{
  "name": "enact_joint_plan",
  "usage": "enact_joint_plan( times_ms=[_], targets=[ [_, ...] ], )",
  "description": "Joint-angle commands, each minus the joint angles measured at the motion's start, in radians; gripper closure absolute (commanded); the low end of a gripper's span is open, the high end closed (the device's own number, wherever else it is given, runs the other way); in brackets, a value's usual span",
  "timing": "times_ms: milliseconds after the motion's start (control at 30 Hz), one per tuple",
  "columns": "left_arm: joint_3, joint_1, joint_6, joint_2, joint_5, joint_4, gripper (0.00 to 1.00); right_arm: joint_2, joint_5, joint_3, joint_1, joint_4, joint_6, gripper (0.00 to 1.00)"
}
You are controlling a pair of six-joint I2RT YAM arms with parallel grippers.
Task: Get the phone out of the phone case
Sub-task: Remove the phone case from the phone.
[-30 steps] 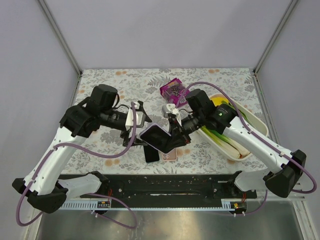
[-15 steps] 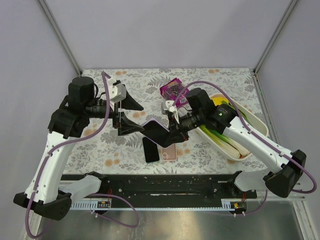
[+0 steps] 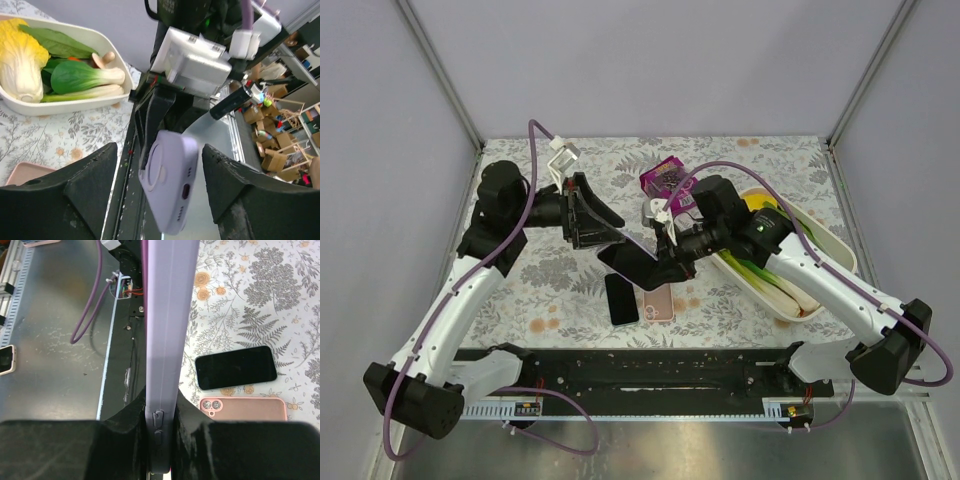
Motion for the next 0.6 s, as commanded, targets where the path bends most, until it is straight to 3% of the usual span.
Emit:
enact_joint_plan(
  times_ms=[0,200,567],
  targets=[
    [0.01,0.004,-0.229,-0.005,-0.017,0.247,0.29,-0.005,0.038,0.028,0.012,0.076,0.005,1.0],
    [0.0,-0.011,-0.248,0.026,-0.038,0.238,0.36,0.001,0.07,0.031,0.014,0.086,0.016,1.0],
    [0.024,-0.045,-0.085,0.009,-0.034,0.031,0.39,0.003,0.085,0.031,0.012,0.083,0.017,1.0]
  ],
)
